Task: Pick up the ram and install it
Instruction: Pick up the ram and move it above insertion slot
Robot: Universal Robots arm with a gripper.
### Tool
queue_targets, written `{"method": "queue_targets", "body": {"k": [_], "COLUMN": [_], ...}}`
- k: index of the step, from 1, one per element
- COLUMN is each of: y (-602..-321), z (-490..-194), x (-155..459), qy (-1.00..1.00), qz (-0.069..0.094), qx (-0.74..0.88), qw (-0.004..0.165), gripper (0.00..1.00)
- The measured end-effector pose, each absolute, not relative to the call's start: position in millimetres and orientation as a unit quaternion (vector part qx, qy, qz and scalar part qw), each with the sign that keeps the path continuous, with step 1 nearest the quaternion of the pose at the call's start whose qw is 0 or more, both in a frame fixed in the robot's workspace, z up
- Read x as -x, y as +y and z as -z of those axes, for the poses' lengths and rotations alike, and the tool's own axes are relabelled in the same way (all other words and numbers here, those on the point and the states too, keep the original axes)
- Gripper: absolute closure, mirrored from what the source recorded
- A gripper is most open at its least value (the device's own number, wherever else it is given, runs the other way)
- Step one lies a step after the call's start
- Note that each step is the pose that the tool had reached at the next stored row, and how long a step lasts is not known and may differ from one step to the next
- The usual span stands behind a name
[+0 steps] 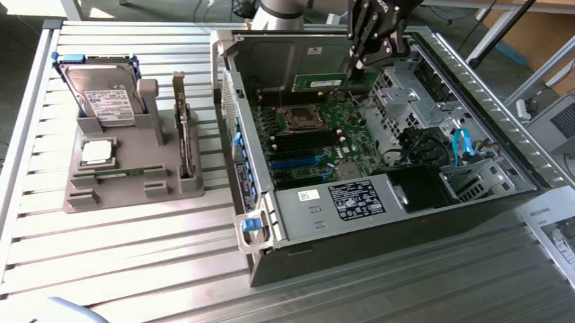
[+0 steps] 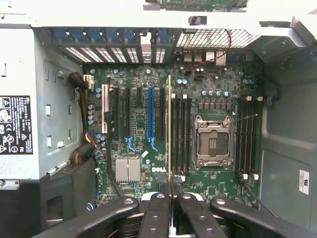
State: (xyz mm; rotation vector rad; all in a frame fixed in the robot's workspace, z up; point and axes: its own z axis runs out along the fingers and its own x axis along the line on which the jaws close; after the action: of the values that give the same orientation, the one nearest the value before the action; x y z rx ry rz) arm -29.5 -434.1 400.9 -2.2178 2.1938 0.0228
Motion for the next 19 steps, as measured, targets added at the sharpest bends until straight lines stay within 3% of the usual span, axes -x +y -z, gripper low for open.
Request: {"method": "queue_targets", "body": {"k": [19], "y": [-434], "z": [-384], "x": [30], "qy": [0.703], "qz": [-0.007], "qx": [0.711], "qw": [0.012], "gripper": [0.88]}}
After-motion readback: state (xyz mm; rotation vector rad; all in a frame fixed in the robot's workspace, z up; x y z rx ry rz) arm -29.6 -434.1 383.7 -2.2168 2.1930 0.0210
